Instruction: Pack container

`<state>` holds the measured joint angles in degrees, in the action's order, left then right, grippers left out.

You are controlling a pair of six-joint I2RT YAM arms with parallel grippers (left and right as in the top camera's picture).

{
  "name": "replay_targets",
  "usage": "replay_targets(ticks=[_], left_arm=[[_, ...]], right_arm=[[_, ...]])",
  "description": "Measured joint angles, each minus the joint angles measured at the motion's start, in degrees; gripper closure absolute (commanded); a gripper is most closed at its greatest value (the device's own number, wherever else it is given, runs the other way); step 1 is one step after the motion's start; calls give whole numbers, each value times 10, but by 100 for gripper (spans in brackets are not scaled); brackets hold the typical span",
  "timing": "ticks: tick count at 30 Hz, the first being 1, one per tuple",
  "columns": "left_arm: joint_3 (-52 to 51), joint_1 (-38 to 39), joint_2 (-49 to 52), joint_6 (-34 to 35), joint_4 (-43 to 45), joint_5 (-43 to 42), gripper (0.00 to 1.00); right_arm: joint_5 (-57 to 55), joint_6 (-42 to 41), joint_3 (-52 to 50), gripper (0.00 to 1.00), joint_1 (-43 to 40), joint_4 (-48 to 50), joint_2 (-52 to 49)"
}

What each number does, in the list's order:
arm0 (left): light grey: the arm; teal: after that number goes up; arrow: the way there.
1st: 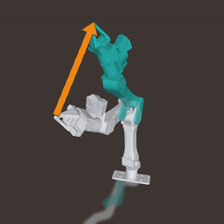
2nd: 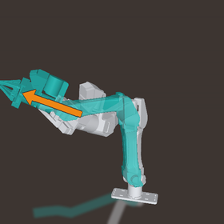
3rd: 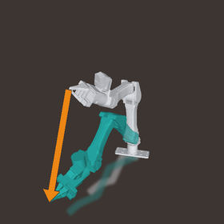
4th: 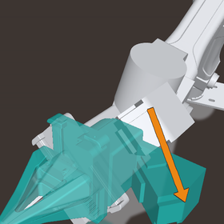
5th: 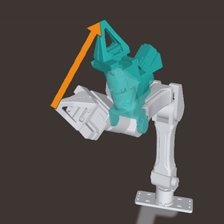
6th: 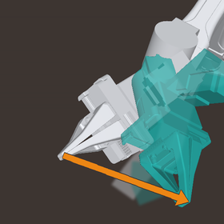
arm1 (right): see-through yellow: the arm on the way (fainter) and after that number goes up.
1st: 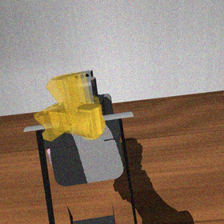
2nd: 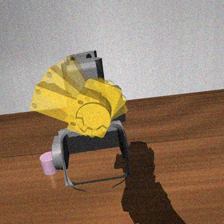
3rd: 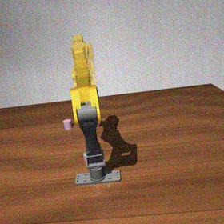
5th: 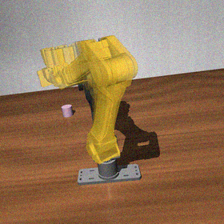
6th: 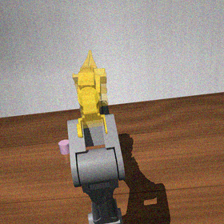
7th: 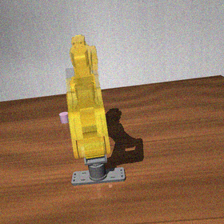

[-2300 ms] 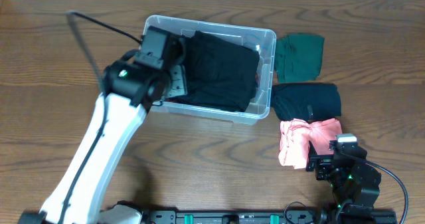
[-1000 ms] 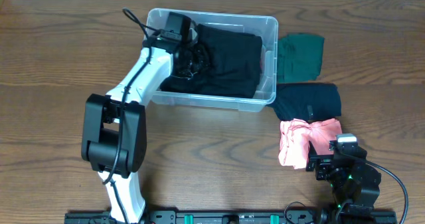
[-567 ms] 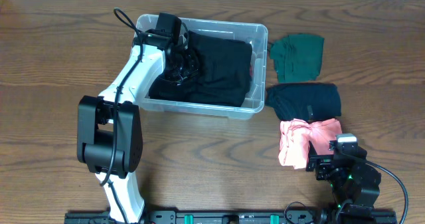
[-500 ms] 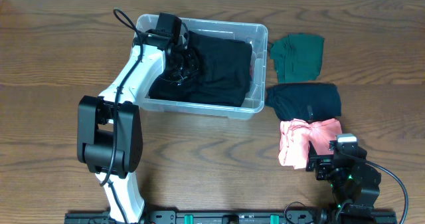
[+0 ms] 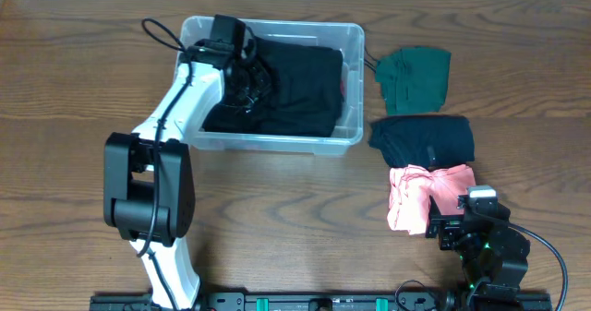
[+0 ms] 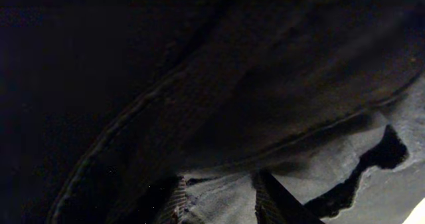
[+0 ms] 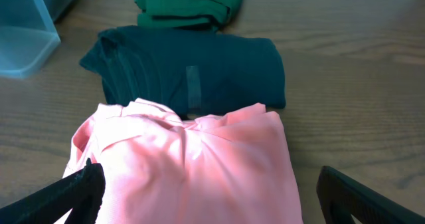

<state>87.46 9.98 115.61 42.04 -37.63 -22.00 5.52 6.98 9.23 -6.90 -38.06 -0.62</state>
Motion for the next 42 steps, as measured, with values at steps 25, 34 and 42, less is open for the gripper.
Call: replay_targets(ticks=[25, 34, 42], left_arm=[[-18, -19, -110, -61, -39, 78, 1], [-17, -24, -365, -179, -56, 160, 2], [-17, -24, -464, -237, -111, 348, 2]], right_arm=[[0, 0, 0, 1, 0, 0, 0], [0, 0, 0, 1, 0, 0, 0], [11, -7, -1, 1, 0, 29, 0]])
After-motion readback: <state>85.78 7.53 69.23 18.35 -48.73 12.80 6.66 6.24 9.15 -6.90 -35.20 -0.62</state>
